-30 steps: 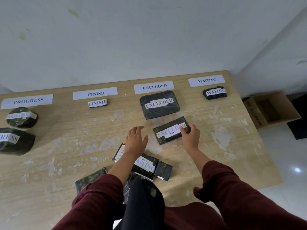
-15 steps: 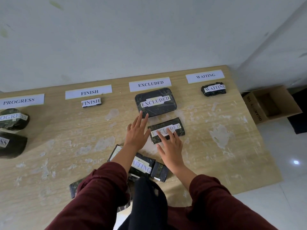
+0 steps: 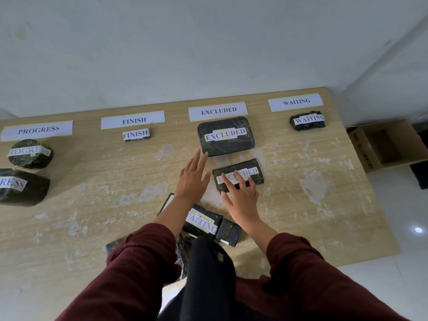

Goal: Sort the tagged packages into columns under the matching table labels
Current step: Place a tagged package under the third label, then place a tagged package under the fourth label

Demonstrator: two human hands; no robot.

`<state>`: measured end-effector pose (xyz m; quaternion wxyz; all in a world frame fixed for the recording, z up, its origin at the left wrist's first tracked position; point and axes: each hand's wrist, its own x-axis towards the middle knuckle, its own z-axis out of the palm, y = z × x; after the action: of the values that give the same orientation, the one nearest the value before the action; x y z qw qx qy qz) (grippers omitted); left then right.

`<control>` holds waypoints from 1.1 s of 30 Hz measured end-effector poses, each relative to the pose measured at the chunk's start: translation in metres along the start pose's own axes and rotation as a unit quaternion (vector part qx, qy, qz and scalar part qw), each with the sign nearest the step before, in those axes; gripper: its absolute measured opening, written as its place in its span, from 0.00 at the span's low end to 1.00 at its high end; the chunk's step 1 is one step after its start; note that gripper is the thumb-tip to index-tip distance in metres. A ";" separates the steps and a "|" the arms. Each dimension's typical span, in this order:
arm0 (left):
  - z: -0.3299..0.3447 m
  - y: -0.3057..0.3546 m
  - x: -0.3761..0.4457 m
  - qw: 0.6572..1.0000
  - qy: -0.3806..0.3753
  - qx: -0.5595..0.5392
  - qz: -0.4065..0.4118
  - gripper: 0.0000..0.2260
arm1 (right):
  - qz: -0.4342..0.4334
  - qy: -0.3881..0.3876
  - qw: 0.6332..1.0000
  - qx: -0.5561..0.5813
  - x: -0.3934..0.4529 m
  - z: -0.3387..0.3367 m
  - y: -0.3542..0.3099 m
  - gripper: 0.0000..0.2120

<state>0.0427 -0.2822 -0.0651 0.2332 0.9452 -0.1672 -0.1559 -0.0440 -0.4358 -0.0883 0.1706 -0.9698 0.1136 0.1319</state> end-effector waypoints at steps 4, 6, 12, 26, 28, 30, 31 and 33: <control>-0.001 -0.010 -0.013 1.000 -0.001 -0.004 -0.024 0.27 | -0.030 0.000 0.999 -0.011 -0.001 0.001 -0.012 0.24; -0.002 -0.015 -0.017 0.999 -0.002 -0.007 -0.036 0.27 | -0.028 0.001 0.999 -0.016 -0.002 0.003 -0.020 0.25; -0.011 -0.027 -0.033 0.997 0.012 -0.034 -0.064 0.26 | 0.001 0.008 1.000 0.011 -0.004 0.001 -0.030 0.23; -0.027 -0.059 -0.075 0.987 0.053 -0.075 -0.130 0.25 | -0.149 -0.013 0.989 0.015 -0.045 0.014 -0.038 0.24; -0.028 -0.060 -0.077 0.986 0.059 -0.084 -0.131 0.24 | -0.126 -0.043 0.989 0.072 -0.043 0.007 -0.043 0.22; -0.030 -0.060 -0.077 0.984 0.069 -0.097 -0.132 0.23 | -0.097 -0.053 0.976 0.185 -0.041 0.000 -0.047 0.19; -0.032 -0.060 -0.077 0.983 0.077 -0.105 -0.131 0.22 | -0.075 -0.046 0.966 0.244 -0.040 -0.004 -0.048 0.18; -0.037 -0.059 -0.077 0.979 0.100 -0.125 -0.124 0.19 | -0.019 -0.029 0.941 0.338 -0.033 -0.013 -0.050 0.17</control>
<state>0.0021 -0.1886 -0.0468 0.3437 0.9328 -0.0043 -0.1081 -0.0592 -0.3884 -0.0517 0.4937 -0.8531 0.1277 0.1107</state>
